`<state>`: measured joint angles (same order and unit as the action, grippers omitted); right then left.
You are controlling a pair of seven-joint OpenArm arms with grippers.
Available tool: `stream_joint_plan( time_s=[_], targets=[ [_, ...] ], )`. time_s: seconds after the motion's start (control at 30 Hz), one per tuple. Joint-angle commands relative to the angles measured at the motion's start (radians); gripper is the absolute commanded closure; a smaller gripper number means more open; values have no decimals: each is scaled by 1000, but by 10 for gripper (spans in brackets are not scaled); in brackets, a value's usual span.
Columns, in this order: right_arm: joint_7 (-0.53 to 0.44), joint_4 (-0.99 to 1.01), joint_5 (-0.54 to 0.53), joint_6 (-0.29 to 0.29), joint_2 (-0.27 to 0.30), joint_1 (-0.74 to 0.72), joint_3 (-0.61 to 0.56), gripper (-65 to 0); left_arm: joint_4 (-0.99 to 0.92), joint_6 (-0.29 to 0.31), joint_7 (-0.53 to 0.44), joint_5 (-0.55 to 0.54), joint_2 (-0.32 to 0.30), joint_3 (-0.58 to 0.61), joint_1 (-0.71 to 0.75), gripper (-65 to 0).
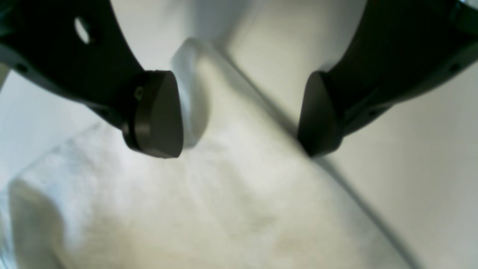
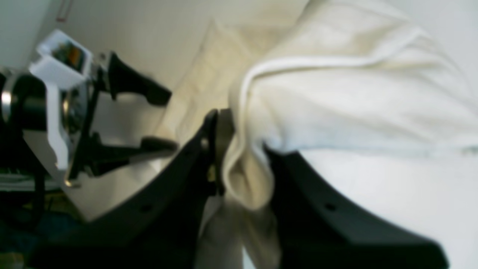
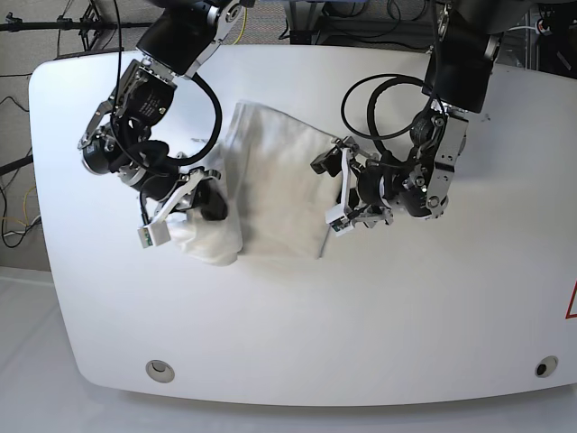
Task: Fold the T-shirt properly
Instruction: 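Lift the grasped end and fold it toward the left gripper, then grasp the bundled shirt with both grippers and press it together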
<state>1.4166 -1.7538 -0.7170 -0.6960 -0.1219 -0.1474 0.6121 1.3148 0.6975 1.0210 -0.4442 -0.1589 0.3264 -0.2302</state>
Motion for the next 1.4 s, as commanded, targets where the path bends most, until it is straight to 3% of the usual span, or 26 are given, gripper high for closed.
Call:
stream_joint_plan(
  time_s=[0.0,0.33,0.8,1.37],
  targets=[
    [-20,-18,-48,-2,16,-23,3,0,3,1,49,-5,-13,0,2,-457],
    [-20,-23,-38,-2,9,-33,-19,0,11,1,61,-16,-49,2,-15,-456],
    [-20,-36,-13,28,-13,-19,-220,0,10,1,36,-2,-31,5,-12,-457],
    [-20,15,-57,48,-22,-17,-232,0,19,1,14,-18,-27,7,-15,-457]
  ],
)
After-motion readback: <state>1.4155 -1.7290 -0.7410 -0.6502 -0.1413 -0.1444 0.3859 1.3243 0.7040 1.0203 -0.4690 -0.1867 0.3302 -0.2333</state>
